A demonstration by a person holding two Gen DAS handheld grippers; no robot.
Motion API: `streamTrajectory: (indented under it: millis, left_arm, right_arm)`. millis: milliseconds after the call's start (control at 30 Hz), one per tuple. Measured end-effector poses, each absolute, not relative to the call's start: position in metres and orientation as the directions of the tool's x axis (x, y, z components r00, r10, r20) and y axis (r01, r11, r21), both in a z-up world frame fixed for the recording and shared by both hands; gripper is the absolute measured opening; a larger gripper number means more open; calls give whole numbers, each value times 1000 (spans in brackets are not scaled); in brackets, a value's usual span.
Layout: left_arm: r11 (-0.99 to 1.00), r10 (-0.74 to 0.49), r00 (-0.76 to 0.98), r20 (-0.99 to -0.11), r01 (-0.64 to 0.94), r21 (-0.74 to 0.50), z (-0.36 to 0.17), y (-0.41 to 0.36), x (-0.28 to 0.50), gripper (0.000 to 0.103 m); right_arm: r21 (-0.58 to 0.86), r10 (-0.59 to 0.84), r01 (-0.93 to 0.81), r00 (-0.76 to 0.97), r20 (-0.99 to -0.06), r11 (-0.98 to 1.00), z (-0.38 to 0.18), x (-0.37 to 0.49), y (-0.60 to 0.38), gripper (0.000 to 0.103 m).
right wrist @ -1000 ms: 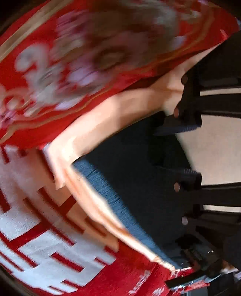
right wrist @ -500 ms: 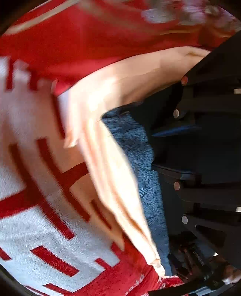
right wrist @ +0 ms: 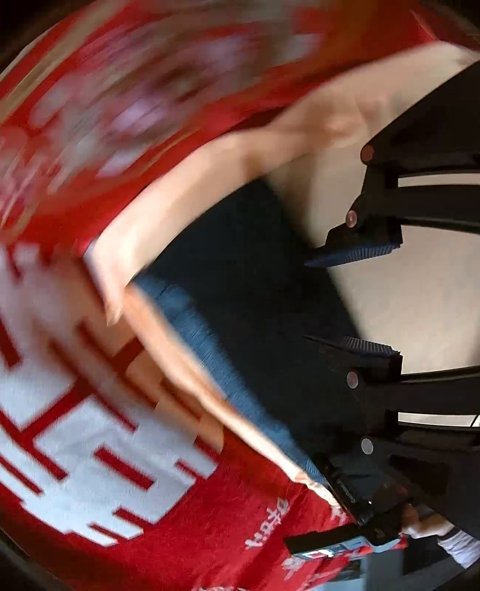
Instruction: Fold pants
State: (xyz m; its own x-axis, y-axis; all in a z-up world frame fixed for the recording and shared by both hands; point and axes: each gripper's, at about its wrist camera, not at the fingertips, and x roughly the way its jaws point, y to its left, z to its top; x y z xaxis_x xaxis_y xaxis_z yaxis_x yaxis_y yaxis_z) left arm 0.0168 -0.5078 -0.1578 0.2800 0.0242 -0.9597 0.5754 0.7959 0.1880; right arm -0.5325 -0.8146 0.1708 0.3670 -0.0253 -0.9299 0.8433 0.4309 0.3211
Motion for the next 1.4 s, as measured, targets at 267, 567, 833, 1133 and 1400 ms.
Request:
streamTrajectory:
  millis: [267,567,833,1133,1400]
  left_arm:
    - [826,39,251,-967,537,173,-182,-461,9,98]
    - [793,70,262,-963,571,213,-174,-466,3,98]
    - [815,12,262,-965,556,161,-154,-456,15,98]
    - [853,46,277,-960,490,182,-174,-490,61,98]
    - [899,80,256,-963,400,181,-163,-419,88,103]
  right_arm:
    - [489,-51,851,506,-861,193,130,-553,-833,41]
    - [289,-138,847,384,-913,446,178,-521,-836,13]
    - [168,-218,915,260,-941,367,192,-544,-815,33]
    - [155,-106,693,318,-942,704,153,-391,-783,33]
    - [126,-103,752,250,-963,647,140,-410,-809,31]
